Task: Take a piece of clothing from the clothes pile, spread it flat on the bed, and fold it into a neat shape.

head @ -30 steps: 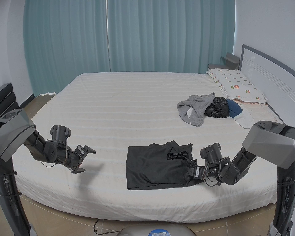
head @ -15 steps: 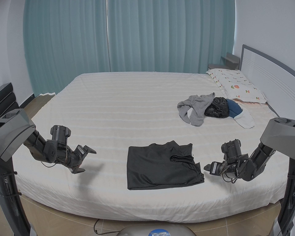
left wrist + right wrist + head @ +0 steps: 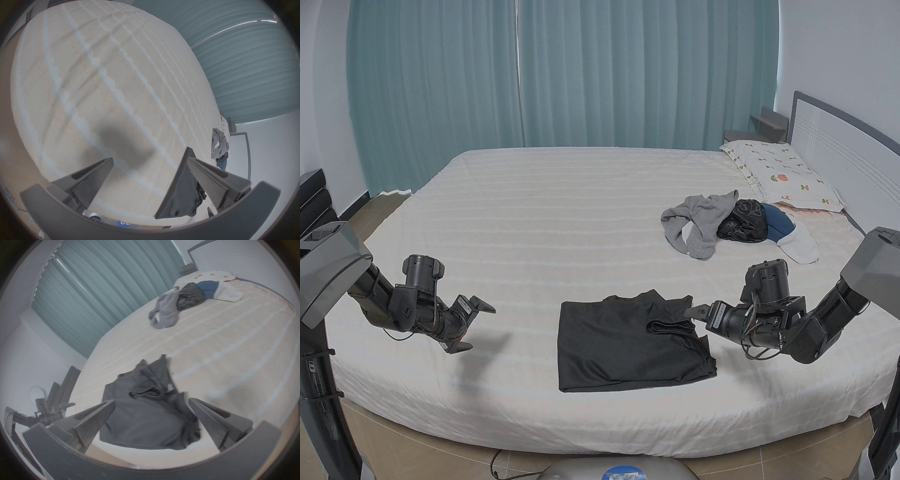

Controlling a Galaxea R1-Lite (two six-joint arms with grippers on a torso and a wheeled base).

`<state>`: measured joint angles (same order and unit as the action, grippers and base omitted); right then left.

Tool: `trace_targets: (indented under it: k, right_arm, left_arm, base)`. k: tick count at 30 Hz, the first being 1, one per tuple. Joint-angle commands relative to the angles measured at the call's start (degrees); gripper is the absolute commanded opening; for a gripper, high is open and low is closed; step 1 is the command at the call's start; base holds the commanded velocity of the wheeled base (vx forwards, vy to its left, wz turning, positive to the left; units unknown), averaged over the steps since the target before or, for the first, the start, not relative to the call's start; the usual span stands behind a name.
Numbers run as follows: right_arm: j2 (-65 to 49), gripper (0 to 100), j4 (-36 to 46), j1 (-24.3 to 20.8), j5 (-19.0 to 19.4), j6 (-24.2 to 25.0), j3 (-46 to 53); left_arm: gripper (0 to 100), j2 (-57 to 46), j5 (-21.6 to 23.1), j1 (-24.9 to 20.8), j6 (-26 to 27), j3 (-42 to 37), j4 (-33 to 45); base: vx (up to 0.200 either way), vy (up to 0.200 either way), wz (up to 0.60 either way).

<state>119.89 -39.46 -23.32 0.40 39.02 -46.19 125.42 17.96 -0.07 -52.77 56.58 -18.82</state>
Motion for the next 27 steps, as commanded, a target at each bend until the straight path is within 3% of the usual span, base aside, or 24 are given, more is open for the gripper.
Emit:
trace_targets:
  k: [1,9,20,27]
  right_arm:
    - [2.7,100,0.4,-5.6,0.7,0.9,-3.4]
    - [8.4,100,4.2,-10.5,1.3,1.1,-8.5]
    - [14.8,100,10.0,-10.3,2.8,1.1,-16.9]
    - [17.1,100,9.6,-6.3,1.7,0.9,-21.8]
  left_arm:
    - [100,0.2,-0.2,0.0,0.0,-0.1,-0.1]
    - [100,0.3,-0.3,-0.1,0.0,0.0,-0.1]
    - [100,0.4,-0.3,-0.2,0.0,0.1,-0.1]
    - [100,0.5,-0.3,-0.2,0.0,0.1,-0.1]
  base:
    - [0.000,0.000,0.00]
    - [0.000,0.000,0.00]
    - [0.000,0.000,0.00]
    - [0.000,0.000,0.00]
